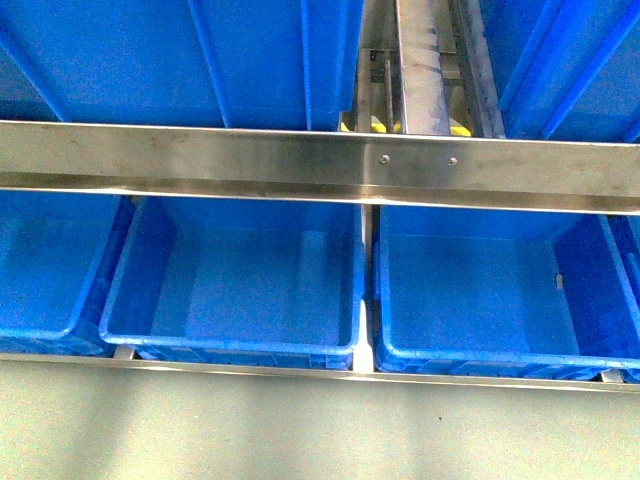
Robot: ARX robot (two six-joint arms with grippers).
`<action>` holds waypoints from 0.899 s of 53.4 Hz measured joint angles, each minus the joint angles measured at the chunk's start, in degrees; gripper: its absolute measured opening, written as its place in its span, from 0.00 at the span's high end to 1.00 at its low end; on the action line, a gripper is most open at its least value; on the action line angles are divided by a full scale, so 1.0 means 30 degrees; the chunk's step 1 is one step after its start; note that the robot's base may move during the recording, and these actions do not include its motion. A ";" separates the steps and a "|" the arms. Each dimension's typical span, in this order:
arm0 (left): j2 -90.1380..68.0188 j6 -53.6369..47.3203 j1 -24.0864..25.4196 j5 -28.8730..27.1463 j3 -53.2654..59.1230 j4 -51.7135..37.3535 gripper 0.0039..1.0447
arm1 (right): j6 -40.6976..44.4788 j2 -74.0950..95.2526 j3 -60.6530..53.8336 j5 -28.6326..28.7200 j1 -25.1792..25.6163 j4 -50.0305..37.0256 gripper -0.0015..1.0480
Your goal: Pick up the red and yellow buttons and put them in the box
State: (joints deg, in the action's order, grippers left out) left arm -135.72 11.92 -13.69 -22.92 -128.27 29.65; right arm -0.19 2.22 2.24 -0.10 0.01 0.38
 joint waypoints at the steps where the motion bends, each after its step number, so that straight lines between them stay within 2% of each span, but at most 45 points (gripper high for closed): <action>1: -0.0051 0.0015 0.0000 0.0000 -0.0036 0.0029 0.08 | 0.0000 0.0000 0.0000 -0.0007 0.0000 0.0000 0.07; 48: -0.2470 0.0342 0.0291 -0.0073 -0.3461 0.2521 0.08 | 0.0000 0.0000 0.0000 -0.0007 0.0000 0.0000 0.07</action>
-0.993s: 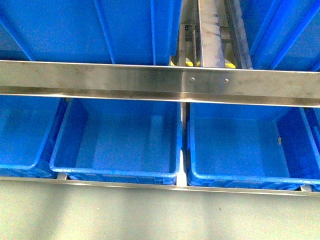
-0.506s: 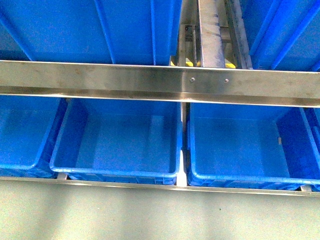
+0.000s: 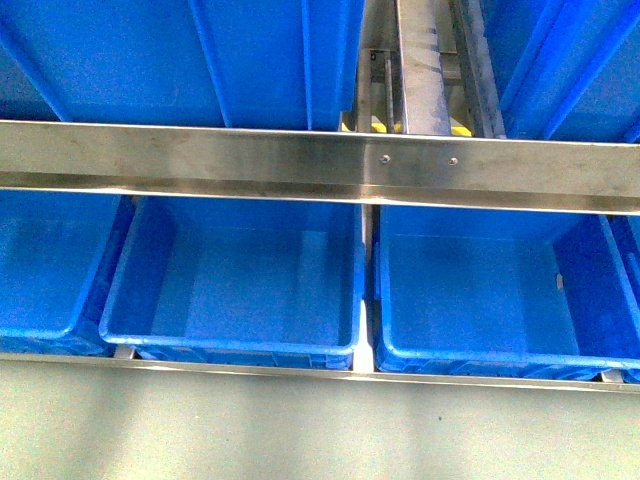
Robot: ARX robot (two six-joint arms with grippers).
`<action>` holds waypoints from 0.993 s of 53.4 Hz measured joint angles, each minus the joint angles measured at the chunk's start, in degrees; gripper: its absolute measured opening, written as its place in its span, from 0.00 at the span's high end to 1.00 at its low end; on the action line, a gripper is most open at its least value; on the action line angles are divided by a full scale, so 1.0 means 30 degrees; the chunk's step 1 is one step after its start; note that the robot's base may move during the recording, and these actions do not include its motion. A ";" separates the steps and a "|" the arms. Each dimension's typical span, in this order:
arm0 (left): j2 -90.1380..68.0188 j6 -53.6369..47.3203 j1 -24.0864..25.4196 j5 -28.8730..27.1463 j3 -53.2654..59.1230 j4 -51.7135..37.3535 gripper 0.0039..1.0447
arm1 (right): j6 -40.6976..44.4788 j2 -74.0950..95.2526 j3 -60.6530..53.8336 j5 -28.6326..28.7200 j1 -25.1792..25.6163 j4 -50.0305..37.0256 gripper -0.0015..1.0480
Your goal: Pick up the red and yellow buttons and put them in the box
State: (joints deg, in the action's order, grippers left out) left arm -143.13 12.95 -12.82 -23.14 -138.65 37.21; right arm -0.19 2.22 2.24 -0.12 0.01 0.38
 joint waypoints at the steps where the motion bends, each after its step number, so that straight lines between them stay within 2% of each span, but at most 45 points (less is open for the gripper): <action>1: -0.0029 0.0007 0.0000 -0.0007 -0.0058 0.0007 0.08 | 0.0000 0.0000 0.0000 0.0000 0.0000 0.0000 0.07; 32: -0.1661 0.0211 -0.0146 0.0102 -0.2659 0.1741 0.09 | 0.0000 0.0000 0.0000 0.0000 0.0000 0.0000 0.07; 34: -0.1836 0.0291 -0.0182 0.0095 -0.2936 0.1916 0.18 | 0.0000 0.0000 0.0000 0.0000 0.0000 0.0000 0.07; 39: -0.2069 0.0328 -0.0226 -0.0029 -0.3213 0.2149 0.30 | 0.0000 0.0000 0.0000 0.0000 0.0000 0.0000 0.07; 44: -0.2229 0.0452 -0.0284 -0.0175 -0.3322 0.2280 0.49 | 0.0000 0.0000 0.0000 0.0000 0.0000 0.0000 0.07; 50: -0.2186 0.0539 -0.0321 -0.0335 -0.3016 0.2004 0.64 | 0.0000 0.0000 0.0000 0.0000 0.0000 0.0000 0.07; 53: -0.2113 0.0590 -0.0342 -0.0437 -0.2827 0.1836 0.68 | 0.0000 0.0000 0.0000 0.0000 0.0000 0.0000 0.07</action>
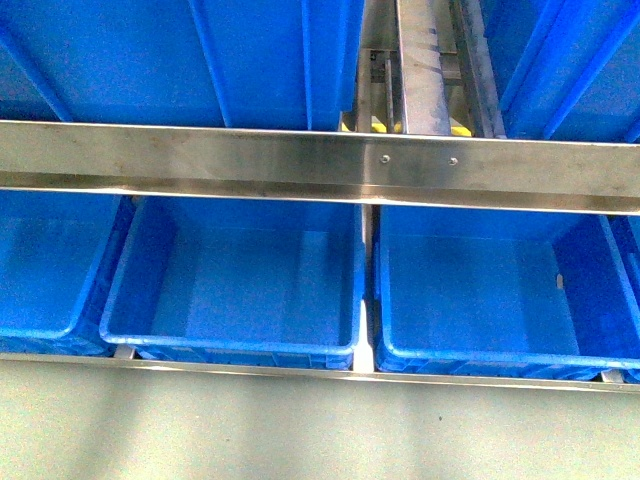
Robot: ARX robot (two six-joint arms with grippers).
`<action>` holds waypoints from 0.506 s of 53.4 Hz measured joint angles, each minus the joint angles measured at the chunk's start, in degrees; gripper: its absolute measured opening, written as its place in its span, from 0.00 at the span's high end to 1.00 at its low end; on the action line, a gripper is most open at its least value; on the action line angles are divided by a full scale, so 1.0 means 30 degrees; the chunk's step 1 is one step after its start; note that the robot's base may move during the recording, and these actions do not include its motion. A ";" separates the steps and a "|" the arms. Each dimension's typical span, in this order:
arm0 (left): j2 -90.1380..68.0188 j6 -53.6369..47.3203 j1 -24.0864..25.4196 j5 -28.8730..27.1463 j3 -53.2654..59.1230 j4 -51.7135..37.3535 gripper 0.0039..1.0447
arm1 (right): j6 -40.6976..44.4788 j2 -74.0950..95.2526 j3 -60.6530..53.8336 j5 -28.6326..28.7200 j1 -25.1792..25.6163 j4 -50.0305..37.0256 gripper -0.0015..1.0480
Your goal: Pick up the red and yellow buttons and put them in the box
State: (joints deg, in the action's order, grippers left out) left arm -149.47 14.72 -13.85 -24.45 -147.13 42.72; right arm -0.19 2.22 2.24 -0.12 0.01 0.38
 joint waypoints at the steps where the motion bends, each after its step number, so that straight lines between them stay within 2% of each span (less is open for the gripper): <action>1: 0.0029 0.0007 0.0000 -0.0007 0.0036 -0.0015 0.68 | -0.0007 0.0000 0.0000 0.0000 0.0000 0.0000 0.07; 10: 0.0459 0.0007 -0.0022 -0.0080 0.0911 -0.0721 0.69 | -0.0007 0.0000 0.0000 0.0000 0.0000 0.0000 0.07; 27: 0.3111 0.0284 -0.0211 0.0758 0.4612 -0.4138 0.69 | -0.0007 0.0000 0.0000 0.0000 0.0000 0.0000 0.07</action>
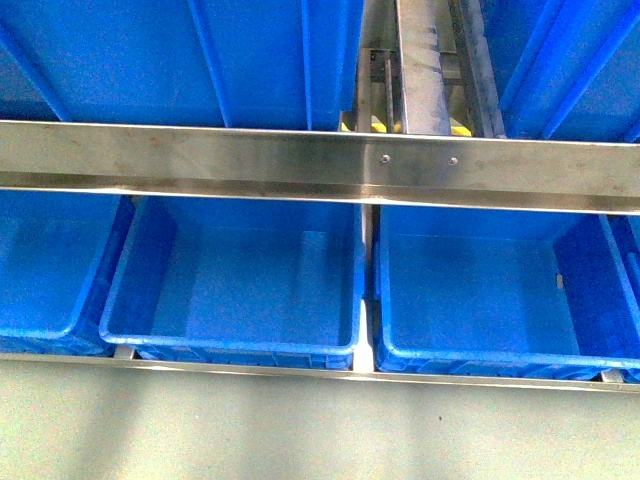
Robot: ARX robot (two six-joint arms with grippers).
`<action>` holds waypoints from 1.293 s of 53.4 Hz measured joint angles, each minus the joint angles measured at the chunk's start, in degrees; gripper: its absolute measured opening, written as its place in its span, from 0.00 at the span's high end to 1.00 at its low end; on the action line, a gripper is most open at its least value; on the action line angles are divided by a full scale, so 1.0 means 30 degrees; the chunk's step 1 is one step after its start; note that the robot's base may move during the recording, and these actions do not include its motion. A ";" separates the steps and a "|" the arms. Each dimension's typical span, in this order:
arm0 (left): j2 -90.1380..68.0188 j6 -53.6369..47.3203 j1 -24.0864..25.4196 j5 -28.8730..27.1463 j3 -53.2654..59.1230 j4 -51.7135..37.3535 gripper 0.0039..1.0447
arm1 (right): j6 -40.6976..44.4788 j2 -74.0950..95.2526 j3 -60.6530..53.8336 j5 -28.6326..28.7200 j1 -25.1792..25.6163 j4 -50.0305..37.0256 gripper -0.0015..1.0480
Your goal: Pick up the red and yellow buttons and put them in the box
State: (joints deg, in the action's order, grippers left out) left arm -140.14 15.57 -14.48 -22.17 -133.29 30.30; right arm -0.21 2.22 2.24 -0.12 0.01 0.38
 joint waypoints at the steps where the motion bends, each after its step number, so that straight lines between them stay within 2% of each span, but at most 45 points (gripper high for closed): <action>1: 0.0262 0.0044 -0.0022 0.0058 0.0270 -0.0248 0.69 | 0.0000 0.0000 0.0000 0.0000 0.0000 0.0000 0.07; 14: 0.5020 0.0554 -0.0182 0.1260 0.4852 -0.3417 0.69 | 0.0007 0.0000 0.0000 0.0000 0.0000 0.0000 0.07; 43: 1.4906 0.0226 -0.0175 0.3191 1.5701 -0.7511 0.69 | 0.0000 0.0000 0.0000 0.0000 0.0000 0.0000 0.07; 56: 2.0327 -0.0299 -0.0168 0.4036 2.0458 -0.8357 0.69 | 0.0007 0.0000 0.0000 0.0000 0.0000 0.0000 0.07; 69: 2.6279 -0.0255 0.0408 0.5209 2.5150 -0.7963 0.69 | 0.0007 0.0000 0.0000 0.0000 0.0000 0.0000 0.07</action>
State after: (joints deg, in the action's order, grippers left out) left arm -61.30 14.81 -13.26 -6.55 -57.84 6.42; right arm -0.19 2.22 2.24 -0.12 0.01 0.38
